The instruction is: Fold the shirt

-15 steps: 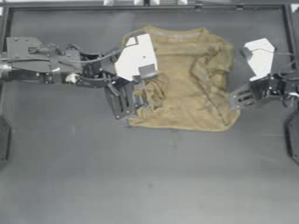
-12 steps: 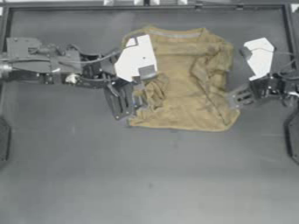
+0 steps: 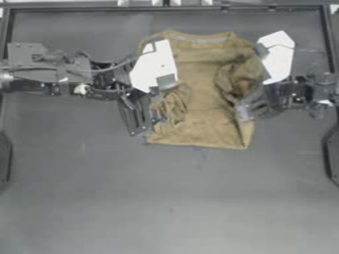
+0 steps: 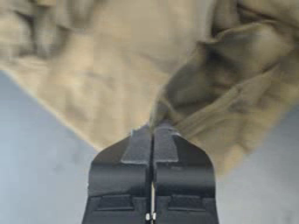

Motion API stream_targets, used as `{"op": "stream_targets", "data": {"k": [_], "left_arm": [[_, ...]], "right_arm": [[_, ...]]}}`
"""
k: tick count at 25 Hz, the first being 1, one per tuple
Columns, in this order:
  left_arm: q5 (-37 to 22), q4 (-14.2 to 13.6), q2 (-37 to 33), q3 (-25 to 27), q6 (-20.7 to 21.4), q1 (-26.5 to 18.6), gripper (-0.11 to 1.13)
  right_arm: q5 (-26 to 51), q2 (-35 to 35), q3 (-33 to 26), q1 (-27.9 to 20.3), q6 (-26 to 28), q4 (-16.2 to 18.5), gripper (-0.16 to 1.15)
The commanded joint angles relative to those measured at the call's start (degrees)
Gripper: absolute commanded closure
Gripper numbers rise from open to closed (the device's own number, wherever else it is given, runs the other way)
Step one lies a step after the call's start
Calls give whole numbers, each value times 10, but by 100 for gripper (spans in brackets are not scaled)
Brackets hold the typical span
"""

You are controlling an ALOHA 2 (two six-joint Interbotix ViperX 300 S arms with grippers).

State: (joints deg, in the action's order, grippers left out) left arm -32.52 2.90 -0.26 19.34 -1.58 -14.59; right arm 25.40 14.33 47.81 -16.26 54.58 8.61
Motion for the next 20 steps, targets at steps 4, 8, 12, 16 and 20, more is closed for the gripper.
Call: {"op": "stream_targets", "data": {"k": [4, 8, 12, 16, 20], "left_arm": [[2, -2, -41, -5, 2, 0, 17], [2, -2, -40, -4, 4, 0, 17], [4, -2, -29, -5, 8, -1, 17], [9, -11, -19, -5, 10, -1, 17], [17, -35, -21, -5, 10, -1, 17]], "right_arm": [[-58, -54, -24, 11, -1, 2, 93], [-90, -76, -22, 11, -7, 17, 87], [-96, -83, -22, 11, -19, 36, 42], [-107, -74, -27, 11, -31, 45, -11], [-105, -46, -33, 11, -45, 62, 5]]}}
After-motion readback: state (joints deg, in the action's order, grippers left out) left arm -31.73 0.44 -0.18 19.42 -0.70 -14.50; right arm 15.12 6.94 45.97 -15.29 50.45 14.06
